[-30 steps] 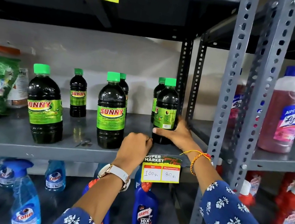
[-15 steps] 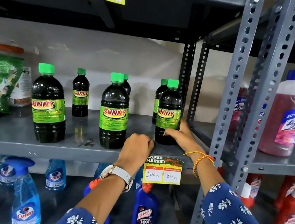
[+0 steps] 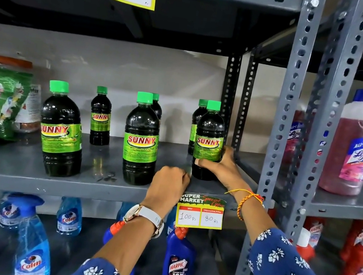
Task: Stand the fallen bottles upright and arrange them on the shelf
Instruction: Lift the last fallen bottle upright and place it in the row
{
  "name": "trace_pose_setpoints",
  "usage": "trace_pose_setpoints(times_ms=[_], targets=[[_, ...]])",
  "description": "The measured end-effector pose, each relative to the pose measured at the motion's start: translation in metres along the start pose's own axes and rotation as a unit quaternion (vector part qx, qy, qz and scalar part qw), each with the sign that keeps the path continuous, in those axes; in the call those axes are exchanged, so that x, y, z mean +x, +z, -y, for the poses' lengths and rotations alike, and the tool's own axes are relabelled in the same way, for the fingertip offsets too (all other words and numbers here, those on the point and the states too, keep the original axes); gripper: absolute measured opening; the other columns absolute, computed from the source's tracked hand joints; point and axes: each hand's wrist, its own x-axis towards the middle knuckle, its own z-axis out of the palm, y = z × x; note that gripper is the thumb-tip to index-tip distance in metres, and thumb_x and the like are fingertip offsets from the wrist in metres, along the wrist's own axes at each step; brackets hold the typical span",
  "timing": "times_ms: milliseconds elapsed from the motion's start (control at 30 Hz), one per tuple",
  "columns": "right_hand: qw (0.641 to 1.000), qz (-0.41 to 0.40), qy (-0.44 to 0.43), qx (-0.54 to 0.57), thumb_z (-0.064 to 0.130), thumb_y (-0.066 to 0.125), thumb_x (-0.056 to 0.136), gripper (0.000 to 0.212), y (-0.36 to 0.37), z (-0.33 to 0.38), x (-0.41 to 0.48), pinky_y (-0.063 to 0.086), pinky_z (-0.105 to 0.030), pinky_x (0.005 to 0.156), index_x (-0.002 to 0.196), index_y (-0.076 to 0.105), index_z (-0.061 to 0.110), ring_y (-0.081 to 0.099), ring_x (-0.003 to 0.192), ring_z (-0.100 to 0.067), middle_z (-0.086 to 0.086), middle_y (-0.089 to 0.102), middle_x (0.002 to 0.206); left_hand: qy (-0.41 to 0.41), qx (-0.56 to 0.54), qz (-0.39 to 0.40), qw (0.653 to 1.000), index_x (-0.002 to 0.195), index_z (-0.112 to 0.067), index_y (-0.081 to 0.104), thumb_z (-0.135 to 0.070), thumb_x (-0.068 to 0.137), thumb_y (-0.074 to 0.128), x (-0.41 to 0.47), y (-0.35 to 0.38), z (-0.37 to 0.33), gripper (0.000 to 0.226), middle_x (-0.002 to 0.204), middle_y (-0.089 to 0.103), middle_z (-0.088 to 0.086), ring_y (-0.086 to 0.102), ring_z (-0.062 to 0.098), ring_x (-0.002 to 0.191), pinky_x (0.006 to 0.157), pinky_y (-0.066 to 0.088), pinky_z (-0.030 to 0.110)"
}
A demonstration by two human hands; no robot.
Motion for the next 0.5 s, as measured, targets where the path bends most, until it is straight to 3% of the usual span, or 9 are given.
trace_pose_setpoints(times_ms=[133,300,500], targets=[[0.999,-0.012,-0.013,-0.027,0.020,0.082,0.065,0.072,0.001,0.001,-0.004,0.035,-0.020,0.078,0.114,0.030,0.017,0.048,0.086,0.000,0.018,0.048,0.093,-0.001,0.003,0.001,1.000,0.075,0.000,0.065,-0.022,0.093,0.046,0.000,0.000,0.000,0.033,0.076,0.068,0.022,0.062,0.037,0.070,0.054,0.036,0.032],[0.999,-0.014,-0.020,-0.030,0.016,0.080,0.066,0.067,0.000,0.006,-0.007,0.038,-0.026,0.080,0.116,0.035,0.014,0.052,0.094,-0.013,0.008,0.054,0.096,-0.006,0.001,0.006,1.000,0.075,0.001,0.064,-0.020,0.093,0.046,0.000,-0.002,-0.001,0.033,0.077,0.068,0.023,0.062,0.038,0.072,0.056,0.037,0.033],[0.999,-0.001,-0.026,-0.047,0.018,0.079,0.066,0.067,-0.006,0.009,-0.018,0.042,-0.031,0.087,0.119,0.038,0.018,0.056,0.100,-0.016,-0.001,0.060,0.109,-0.021,0.017,0.017,0.999,0.078,0.001,0.066,-0.012,0.090,0.048,-0.003,-0.004,-0.004,0.025,0.081,0.069,0.023,0.063,0.040,0.076,0.058,0.040,0.035]])
